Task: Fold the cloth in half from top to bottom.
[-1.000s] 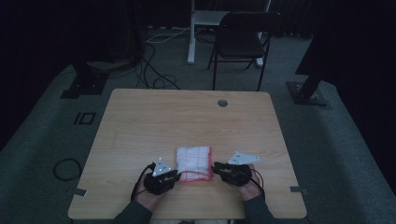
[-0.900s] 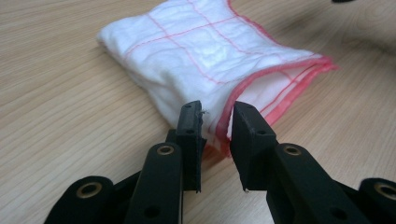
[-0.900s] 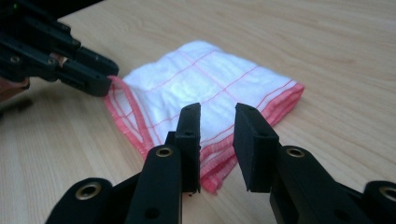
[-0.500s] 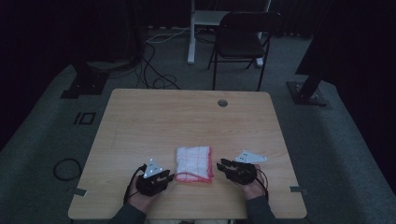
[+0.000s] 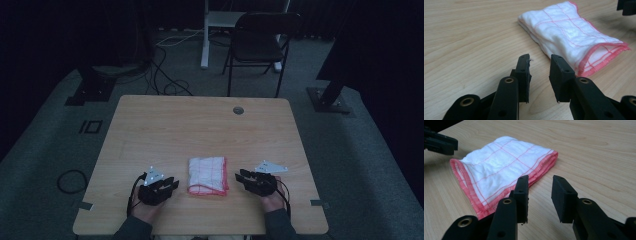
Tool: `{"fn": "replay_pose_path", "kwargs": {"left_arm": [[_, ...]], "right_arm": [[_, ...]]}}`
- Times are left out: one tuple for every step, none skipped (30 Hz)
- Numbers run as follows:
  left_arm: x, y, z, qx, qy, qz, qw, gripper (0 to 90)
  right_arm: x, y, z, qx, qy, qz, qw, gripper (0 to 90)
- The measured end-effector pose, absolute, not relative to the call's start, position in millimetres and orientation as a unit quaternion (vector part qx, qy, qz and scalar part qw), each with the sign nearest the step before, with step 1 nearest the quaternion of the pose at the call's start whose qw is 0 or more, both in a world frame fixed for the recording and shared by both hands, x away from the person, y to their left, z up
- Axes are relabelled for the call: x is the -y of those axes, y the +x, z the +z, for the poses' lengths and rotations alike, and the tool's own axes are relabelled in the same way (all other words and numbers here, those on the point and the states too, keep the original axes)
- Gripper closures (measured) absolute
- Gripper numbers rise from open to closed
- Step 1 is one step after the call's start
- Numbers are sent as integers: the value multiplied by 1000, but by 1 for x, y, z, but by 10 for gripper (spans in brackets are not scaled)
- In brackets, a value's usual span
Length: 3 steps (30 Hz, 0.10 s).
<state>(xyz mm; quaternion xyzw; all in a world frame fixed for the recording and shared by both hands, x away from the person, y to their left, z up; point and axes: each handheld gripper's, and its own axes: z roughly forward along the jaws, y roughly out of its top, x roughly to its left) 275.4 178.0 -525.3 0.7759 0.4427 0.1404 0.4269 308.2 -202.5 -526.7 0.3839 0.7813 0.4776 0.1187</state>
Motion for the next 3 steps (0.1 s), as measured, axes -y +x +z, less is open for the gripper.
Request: {"fn": "replay_pose_path", "kwargs": {"left_arm": [[-179,276,-525,-444,774,141,428,701],[-180,276,-525,-445,774,141,428,700],[-180,276,-525,-445,774,141,428,699]], "right_arm": [[203,308,-527,-782,384,477,119,676],[203,309,-528,-782,384,476,118,676],[203,309,-528,-782,385,475,119,676]]}}
